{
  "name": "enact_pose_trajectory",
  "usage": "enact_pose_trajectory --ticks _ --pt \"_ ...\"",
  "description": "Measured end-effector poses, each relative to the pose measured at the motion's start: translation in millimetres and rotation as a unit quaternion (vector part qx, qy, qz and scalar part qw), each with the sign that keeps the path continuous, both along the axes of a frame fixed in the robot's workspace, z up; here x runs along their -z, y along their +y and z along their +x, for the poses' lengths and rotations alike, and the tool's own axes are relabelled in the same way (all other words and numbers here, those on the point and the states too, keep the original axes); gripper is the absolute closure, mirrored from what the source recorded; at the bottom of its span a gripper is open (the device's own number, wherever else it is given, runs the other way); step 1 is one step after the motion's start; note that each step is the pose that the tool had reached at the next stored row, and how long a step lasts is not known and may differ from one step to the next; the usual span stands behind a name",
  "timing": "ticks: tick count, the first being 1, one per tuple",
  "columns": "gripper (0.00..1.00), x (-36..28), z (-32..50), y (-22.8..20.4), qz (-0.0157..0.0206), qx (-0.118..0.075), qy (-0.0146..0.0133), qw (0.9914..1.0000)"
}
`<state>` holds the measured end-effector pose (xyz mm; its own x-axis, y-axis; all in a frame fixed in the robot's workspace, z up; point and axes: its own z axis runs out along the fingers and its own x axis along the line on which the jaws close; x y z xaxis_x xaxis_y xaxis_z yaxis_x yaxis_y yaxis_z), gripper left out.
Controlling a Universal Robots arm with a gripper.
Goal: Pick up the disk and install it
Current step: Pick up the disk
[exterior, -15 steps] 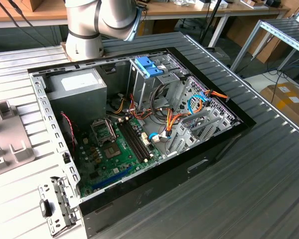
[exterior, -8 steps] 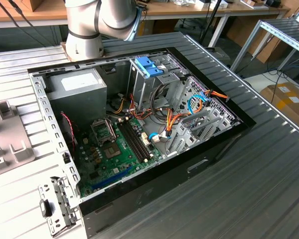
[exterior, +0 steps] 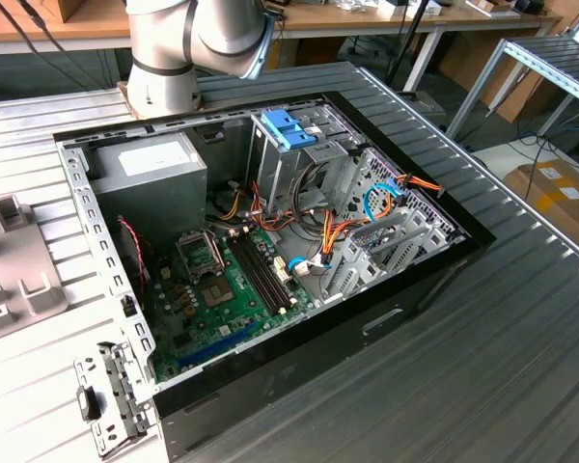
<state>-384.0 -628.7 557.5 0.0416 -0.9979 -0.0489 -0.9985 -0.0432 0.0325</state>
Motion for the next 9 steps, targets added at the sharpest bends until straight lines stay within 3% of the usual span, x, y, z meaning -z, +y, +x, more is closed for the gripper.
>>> enact_pose_trajectory --ticks 9 --pt "0.63 3.9 18.4 3.6 0.0000 0.000 0.0024 1.00000"
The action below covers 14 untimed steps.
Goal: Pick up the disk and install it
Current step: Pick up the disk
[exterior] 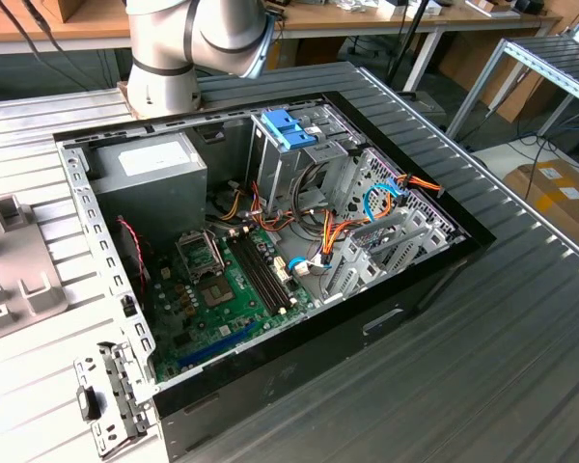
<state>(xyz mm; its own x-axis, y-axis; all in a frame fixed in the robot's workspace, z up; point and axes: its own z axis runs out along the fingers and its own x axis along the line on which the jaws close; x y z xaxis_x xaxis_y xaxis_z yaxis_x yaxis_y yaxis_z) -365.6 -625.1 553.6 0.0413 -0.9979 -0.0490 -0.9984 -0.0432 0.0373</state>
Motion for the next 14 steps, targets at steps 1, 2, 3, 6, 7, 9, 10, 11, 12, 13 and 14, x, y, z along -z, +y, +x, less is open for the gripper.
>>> enact_pose_trajectory --ticks 1,2,3,6,7,9,10,11,12,13,14 --pt "0.63 0.7 1.8 0.5 0.0000 0.000 0.0003 1.00000" --pt "0.63 1.4 3.9 1.2 0.0000 0.000 0.0008 1.00000" --pt "0.63 2.2 5.9 1.8 0.0001 0.000 0.0011 1.00000" --pt "0.63 4.0 13.2 3.8 0.0000 0.000 0.0023 1.00000" --pt "0.63 4.7 16.0 4.3 0.0001 0.000 0.0027 1.00000" --pt "0.63 6.0 21.1 5.3 0.0000 0.000 0.0033 0.99999" --pt "0.63 6.4 22.0 5.4 0.0001 0.000 0.0033 0.99999" --pt "0.63 6.9 23.8 5.7 0.0000 0.000 0.0034 0.99999" --pt "0.63 8.0 27.0 5.8 0.0001 0.000 0.0036 0.99999" --pt "0.63 8.4 28.1 5.8 0.0000 0.000 0.0037 0.99999" --pt "0.63 8.6 28.8 5.9 0.0000 0.000 0.0038 0.99999"
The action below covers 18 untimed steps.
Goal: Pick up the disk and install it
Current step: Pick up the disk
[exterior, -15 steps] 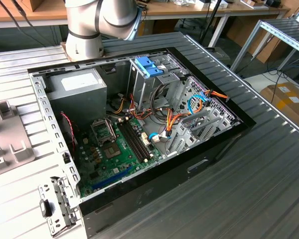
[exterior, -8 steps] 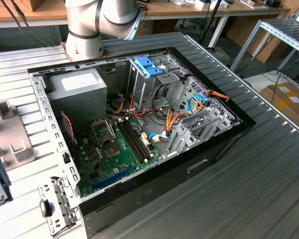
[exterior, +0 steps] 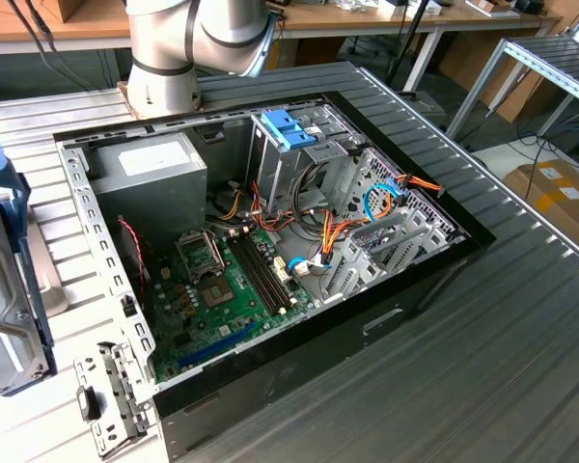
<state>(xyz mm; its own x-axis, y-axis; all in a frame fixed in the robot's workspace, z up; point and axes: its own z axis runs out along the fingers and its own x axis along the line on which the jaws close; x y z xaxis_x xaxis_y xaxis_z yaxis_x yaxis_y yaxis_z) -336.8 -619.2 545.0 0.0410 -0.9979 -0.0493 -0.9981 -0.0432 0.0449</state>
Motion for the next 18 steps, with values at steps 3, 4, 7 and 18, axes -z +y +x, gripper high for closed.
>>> enact_pose_trajectory --ticks 3,4,7,18 --pt "0.63 1.6 2.5 0.0 0.0000 0.000 0.0002 1.00000" --pt "0.63 2.0 2.9 0.0 0.0000 0.000 0.0002 1.00000" --pt "0.63 3.3 3.9 0.0 0.0001 0.000 0.0002 1.00000" --pt "0.63 6.2 6.0 0.0 0.0000 0.000 0.0002 1.00000"
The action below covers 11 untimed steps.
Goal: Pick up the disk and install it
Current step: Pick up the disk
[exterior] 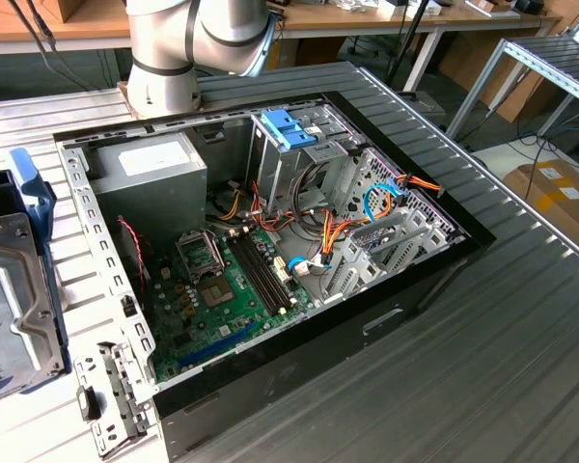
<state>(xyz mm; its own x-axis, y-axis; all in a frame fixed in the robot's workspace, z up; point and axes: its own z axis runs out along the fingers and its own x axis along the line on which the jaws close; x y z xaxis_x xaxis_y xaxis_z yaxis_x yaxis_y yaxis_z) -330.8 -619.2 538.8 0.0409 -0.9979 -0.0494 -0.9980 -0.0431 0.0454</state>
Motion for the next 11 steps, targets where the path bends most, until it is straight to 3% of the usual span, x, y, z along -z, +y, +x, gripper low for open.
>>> enact_pose_trajectory --ticks 11 --pt "0.63 2.2 1.5 0.0 0.0000 0.000 0.0000 1.00000"
